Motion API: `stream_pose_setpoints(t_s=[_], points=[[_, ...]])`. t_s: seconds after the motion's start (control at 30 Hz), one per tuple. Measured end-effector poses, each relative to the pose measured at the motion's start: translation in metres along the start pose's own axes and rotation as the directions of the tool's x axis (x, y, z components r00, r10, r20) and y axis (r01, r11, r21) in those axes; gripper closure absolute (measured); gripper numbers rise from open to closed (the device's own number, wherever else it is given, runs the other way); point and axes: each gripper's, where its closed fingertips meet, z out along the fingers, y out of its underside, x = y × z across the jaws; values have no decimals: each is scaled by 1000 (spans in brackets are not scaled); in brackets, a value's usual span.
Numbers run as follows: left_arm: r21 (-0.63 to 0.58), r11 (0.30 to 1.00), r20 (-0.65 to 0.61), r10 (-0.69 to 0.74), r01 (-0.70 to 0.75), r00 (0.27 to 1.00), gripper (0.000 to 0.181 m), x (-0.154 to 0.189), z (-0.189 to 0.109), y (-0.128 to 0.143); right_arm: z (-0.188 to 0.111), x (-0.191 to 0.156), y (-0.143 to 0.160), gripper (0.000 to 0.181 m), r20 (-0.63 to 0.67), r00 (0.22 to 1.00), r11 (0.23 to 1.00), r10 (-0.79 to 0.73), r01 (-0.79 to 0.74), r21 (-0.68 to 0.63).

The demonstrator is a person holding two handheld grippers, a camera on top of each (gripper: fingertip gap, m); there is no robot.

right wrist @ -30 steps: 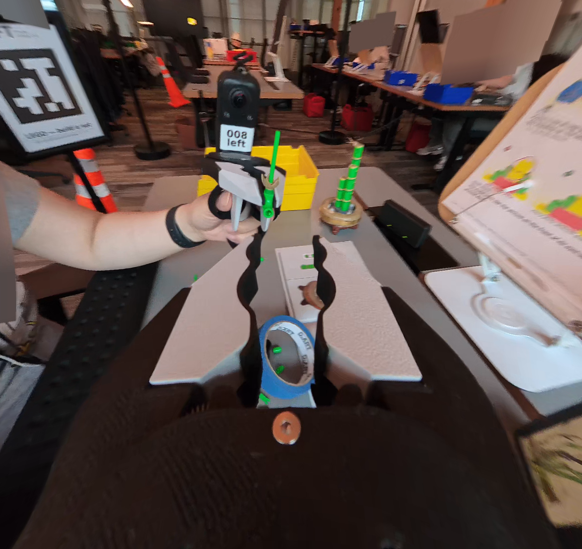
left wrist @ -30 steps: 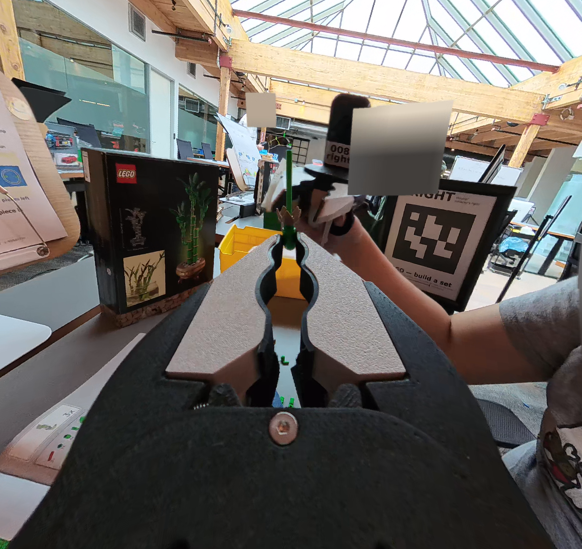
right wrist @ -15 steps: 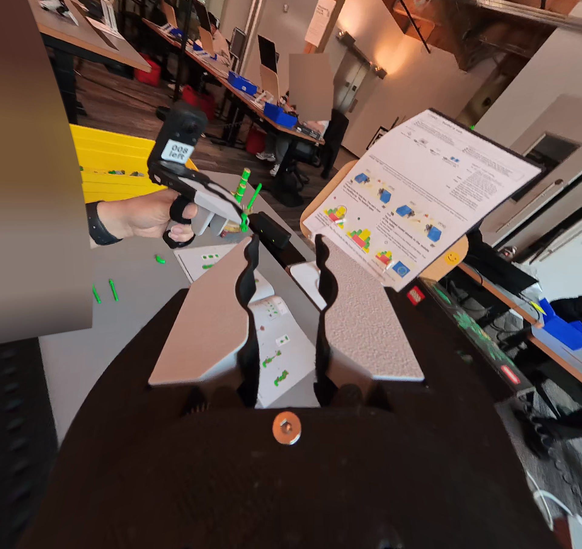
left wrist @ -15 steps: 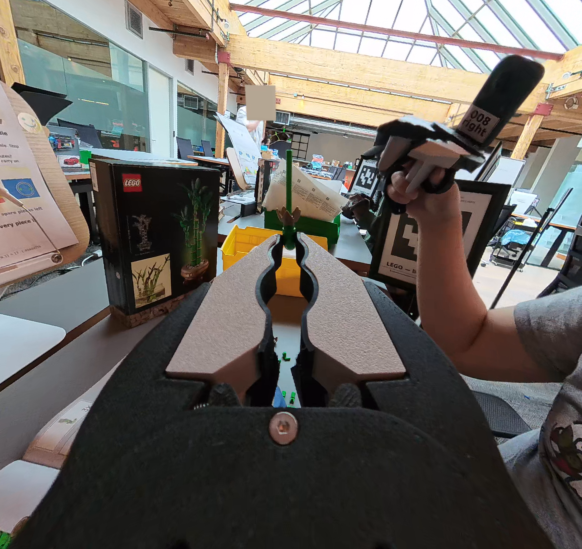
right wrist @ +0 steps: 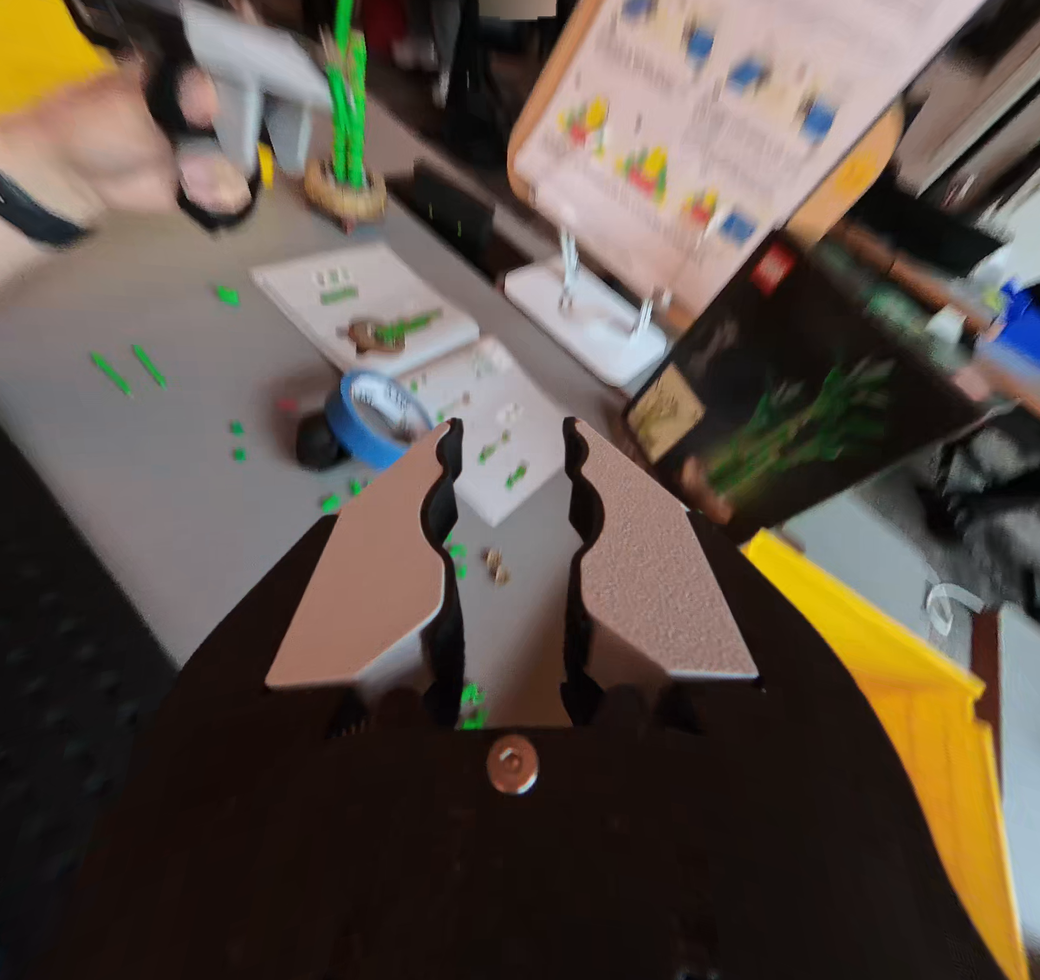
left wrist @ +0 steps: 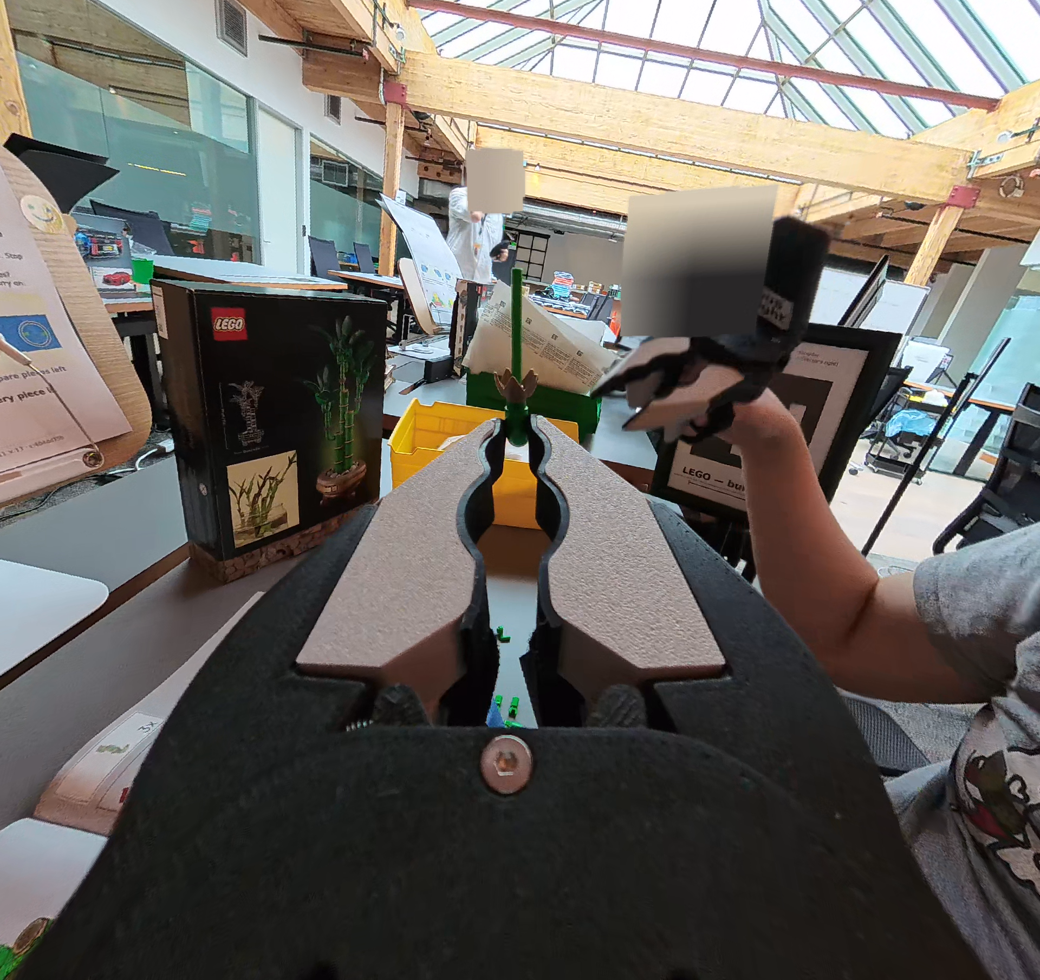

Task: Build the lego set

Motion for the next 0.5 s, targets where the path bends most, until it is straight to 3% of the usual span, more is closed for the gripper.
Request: stream_pose_setpoints(t_s=[0.07,0.17,0.27,0.37,0.5], points=[[5,1000,0,-5,5,1000,176,-1,-2,-2,8,-6,60,147,23,999,978,46,-41,-207],[12,1000,-4,-20,20,1000,176,-2,-3,-4,6,-10,161,150,-5,996,866,85,-76,-494],[9,999,-3,-33,33,999,176,-3,-3,-1,1,-27,230,152,0,982,761,187,-144,-633],[-5,999,0,-32,32,999,176,-4,-1,3,8,-39,251,152,28,979,771,203,-142,-620],[-23,999,2,-34,34,999,176,-5,2,8,22,-41,247,152,66,981,823,181,-114,-556]])
